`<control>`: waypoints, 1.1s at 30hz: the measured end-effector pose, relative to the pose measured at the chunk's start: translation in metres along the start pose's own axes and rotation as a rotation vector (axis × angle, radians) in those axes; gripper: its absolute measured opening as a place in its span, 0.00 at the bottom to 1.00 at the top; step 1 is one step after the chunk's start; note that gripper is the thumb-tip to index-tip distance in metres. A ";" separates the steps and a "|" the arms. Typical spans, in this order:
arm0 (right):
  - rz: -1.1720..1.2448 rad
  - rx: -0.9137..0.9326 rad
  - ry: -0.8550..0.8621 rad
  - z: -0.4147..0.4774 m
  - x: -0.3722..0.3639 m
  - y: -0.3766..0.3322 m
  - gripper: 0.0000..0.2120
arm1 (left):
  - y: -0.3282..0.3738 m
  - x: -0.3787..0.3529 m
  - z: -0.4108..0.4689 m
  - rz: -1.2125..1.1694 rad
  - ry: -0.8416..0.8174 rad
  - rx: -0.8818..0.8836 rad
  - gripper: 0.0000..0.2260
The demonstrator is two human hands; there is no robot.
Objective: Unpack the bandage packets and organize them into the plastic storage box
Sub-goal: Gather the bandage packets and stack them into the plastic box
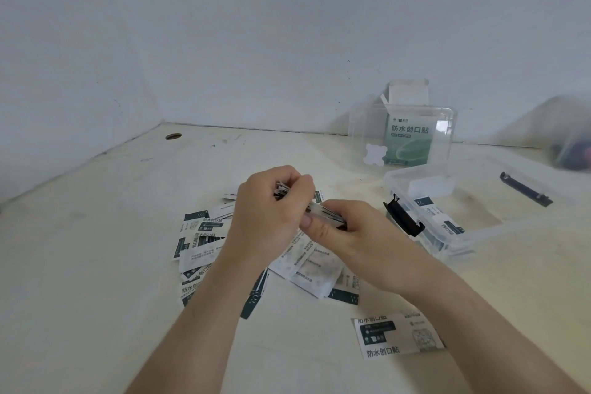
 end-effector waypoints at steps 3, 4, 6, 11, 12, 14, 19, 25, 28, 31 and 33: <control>0.313 -0.143 0.016 -0.003 0.000 0.008 0.19 | -0.008 0.006 0.003 -0.027 0.052 0.076 0.14; 0.448 -0.198 0.031 -0.004 0.000 0.011 0.18 | -0.010 0.007 0.004 -0.035 0.063 0.100 0.15; 0.586 -0.263 0.080 -0.007 0.000 0.017 0.16 | -0.015 0.009 0.004 -0.027 0.076 0.134 0.18; 0.602 -0.288 0.190 -0.008 0.000 0.024 0.18 | -0.022 0.007 0.006 0.107 0.040 0.140 0.19; 0.606 -0.280 0.205 -0.007 0.001 0.023 0.19 | -0.025 0.006 0.006 0.094 0.038 0.155 0.20; 0.628 -0.265 0.217 -0.008 0.003 0.018 0.19 | -0.024 0.007 0.006 0.016 0.051 0.175 0.20; 0.619 -0.214 0.184 -0.007 0.004 0.001 0.19 | -0.016 0.013 0.008 -0.096 0.090 0.201 0.18; 0.614 -0.205 0.160 -0.009 0.022 -0.020 0.19 | 0.017 0.027 0.017 0.016 0.139 0.084 0.30; 0.715 -0.255 0.115 -0.017 0.029 -0.025 0.18 | 0.051 0.025 0.012 0.040 0.200 -0.132 0.24; 0.828 -0.301 0.056 -0.028 0.033 -0.027 0.16 | 0.062 0.013 0.010 -0.027 0.224 -0.147 0.22; 0.941 -0.334 0.027 -0.033 0.034 -0.025 0.15 | 0.057 -0.001 0.013 -0.135 0.178 -0.048 0.21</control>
Point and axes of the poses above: each hand's wrist, its own z-axis towards the middle knuckle, its own x-axis out of the back of the hand, y = z × x, the point moved 9 cm from there along z, towards the middle knuckle, and after that the axes turned 6 degrees about z, right-handed, at the moved point
